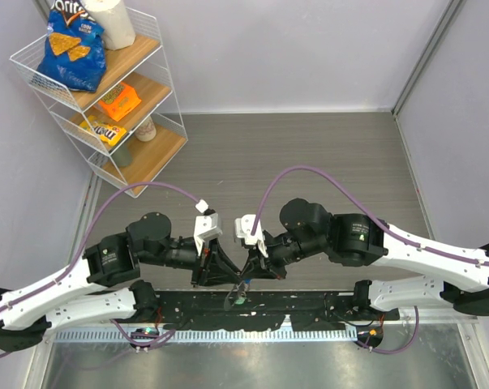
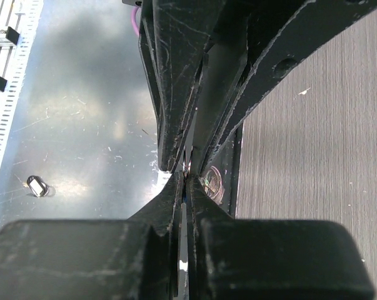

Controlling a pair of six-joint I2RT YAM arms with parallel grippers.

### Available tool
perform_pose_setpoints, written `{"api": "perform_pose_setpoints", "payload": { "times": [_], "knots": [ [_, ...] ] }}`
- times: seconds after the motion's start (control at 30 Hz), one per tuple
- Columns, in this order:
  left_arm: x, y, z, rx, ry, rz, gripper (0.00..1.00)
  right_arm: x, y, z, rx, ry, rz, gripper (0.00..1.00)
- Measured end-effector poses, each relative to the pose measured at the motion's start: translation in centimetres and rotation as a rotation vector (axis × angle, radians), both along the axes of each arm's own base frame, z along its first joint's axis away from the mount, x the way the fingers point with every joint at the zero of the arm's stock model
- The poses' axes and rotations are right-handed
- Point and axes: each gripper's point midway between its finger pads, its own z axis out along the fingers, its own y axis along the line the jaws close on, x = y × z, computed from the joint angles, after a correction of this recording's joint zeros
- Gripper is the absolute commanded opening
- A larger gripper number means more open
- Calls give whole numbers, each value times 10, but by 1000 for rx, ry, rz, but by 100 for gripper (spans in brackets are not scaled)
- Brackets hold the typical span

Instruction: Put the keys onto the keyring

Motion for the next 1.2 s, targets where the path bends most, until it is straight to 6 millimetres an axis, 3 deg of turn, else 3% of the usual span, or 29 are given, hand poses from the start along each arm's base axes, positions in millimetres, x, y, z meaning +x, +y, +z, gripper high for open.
{"api": "perform_pose_setpoints", "payload": {
  "times": [0.17,0.27,0.57,0.73,0.9,1.2],
  "knots": [
    [1,0,-3,13,-7,-4,14,-2,0,0,-2,2,6,5],
    [0,-1,-4,19,-6,-10,1,-2,-1,-2,-8,4,6,5],
    [-1,1,-4,29,-19,-24,0,-5,0,-4,-18,11,21,5],
    [-2,5,4,-9,-43,-13,0,-7,4,5,26,14,30,26],
    [1,8,12,-65,-73,10,0,-12,-2,18,88,17,34,40],
    [3,11,28,-154,-115,31,0,-14,-19,58,234,-19,15,42]
  ]
}}
